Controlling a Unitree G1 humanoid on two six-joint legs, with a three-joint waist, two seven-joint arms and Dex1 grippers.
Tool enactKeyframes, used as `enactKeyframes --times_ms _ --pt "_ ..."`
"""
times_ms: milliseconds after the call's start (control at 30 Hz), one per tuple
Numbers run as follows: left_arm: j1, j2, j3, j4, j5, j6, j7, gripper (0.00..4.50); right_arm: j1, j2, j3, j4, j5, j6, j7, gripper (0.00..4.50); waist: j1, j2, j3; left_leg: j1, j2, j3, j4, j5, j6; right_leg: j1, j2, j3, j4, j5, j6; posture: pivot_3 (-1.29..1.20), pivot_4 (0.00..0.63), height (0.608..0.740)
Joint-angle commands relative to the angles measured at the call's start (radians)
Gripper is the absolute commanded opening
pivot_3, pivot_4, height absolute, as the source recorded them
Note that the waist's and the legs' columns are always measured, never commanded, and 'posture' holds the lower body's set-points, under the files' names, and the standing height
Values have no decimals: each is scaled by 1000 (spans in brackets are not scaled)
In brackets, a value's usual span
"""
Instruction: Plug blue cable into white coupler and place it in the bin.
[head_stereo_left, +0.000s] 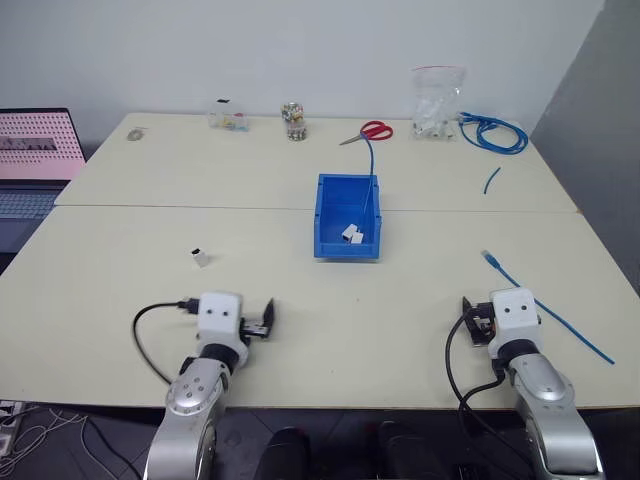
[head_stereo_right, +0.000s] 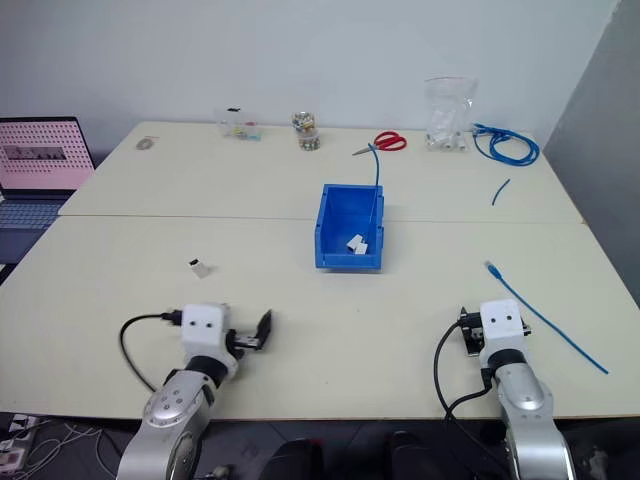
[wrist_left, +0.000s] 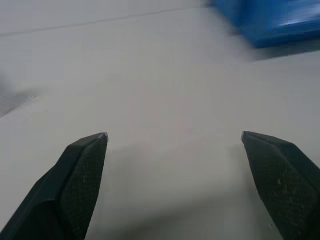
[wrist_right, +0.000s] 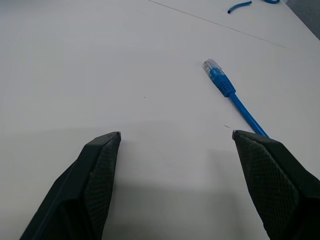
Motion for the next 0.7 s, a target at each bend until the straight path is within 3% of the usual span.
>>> enactKeyframes --times_ms 33,133,333,500,700 --pt "-175 13 -166 43 -53 -17 -223 4500 -14 -126 -111 5 71 -4 130 3783 -1 0 0 1 0 2 0 0 0 1 0 0 0 1 1 0 150 740" --pt "-332 10 -286 177 -25 -68 -361 4500 -50 -218 -144 92 139 -4 247 3783 -10 -1 0 1 -3 5 0 0 0 1 1 1 -3 3 5 0 150 740" --pt "-592 -87 -373 511 -10 -205 -526 4500 -229 -354 -194 366 294 45 443 3783 -22 -1 2 2 -1 6 -1 0 1 0 5 3 -1 3 4 0 150 740" --pt "-672 -156 -365 652 9 -269 -538 4500 -309 -420 -169 545 289 -3 511 3783 -16 0 3 2 -1 5 -1 0 1 0 5 3 0 2 4 0 150 740" --pt "-665 -168 -369 680 20 -289 -570 4500 -322 -469 -115 636 310 -22 651 3783 -14 0 3 1 -2 7 -1 0 1 0 4 4 -2 2 4 0 150 740"
